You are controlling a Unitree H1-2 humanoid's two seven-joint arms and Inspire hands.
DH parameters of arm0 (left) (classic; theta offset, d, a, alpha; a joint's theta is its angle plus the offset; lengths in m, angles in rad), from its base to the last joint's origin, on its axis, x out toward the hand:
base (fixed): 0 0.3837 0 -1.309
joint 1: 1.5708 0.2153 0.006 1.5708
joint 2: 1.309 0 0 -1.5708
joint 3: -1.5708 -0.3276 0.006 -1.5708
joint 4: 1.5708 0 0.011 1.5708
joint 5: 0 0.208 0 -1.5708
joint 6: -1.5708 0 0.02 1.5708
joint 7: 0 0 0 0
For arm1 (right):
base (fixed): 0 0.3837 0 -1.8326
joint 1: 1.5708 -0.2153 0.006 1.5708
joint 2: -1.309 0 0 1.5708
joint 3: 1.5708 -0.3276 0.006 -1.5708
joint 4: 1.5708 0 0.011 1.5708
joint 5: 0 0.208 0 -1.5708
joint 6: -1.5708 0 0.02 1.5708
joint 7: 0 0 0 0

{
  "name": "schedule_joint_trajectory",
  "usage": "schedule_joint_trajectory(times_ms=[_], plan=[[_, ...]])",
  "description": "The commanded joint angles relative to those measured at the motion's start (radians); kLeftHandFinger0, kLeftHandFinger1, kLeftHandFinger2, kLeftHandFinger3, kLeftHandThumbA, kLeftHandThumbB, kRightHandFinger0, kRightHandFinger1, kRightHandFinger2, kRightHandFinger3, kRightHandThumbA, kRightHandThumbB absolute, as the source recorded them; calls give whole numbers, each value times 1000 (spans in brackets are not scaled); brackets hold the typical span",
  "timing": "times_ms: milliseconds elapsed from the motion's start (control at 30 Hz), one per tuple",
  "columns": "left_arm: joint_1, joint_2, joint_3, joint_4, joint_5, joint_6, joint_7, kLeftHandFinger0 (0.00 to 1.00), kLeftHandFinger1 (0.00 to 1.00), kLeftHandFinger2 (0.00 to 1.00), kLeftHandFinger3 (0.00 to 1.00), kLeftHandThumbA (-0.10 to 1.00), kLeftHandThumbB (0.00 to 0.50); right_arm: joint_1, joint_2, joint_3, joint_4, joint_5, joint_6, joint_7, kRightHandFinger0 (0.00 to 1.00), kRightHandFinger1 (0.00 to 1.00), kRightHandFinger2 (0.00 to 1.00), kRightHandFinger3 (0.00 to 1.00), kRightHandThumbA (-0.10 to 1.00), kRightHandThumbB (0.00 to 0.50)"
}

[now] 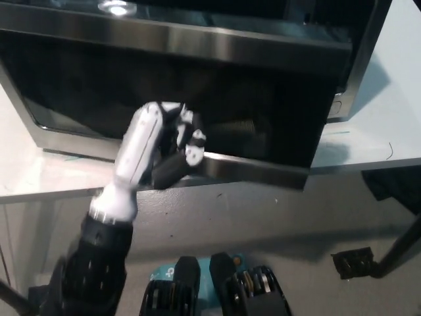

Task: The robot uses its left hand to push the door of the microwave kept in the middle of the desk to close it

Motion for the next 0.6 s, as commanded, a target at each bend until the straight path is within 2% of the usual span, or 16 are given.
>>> schedule_joint_trajectory(times_ms=[0, 100, 233, 400, 533, 567], plan=[[-116, 40, 23, 121, 57, -90, 28, 0, 1, 75, 217, -100, 104, -4, -16, -2, -28, 9, -18, -15, 244, 287, 324, 484, -100, 179], [-171, 60, 30, 227, 78, -142, 60, 0, 0, 59, 215, -100, 96, 2, -17, 2, -22, 2, -27, -18, 238, 284, 332, 481, -100, 187], [-262, 97, 42, 384, 117, -158, 100, 0, 0, 76, 253, -100, 117, 3, -19, 3, -18, 1, -23, -17, 254, 302, 358, 507, -100, 193], [-337, 143, 34, 469, 176, -112, 117, 7, 19, 70, 243, -100, 108, 10, -22, 19, -21, -21, -35, -24, 239, 281, 358, 519, -100, 188], [-381, 155, 35, 550, 192, -129, 143, 0, 0, 78, 254, -100, 129, 21, -18, 23, -31, -15, -36, -27, 227, 270, 344, 506, -100, 184], [-398, 163, 34, 586, 201, -139, 154, 0, 0, 43, 241, -100, 144, 20, -17, 23, -28, -11, -29, -26, 212, 254, 330, 498, -100, 188]])
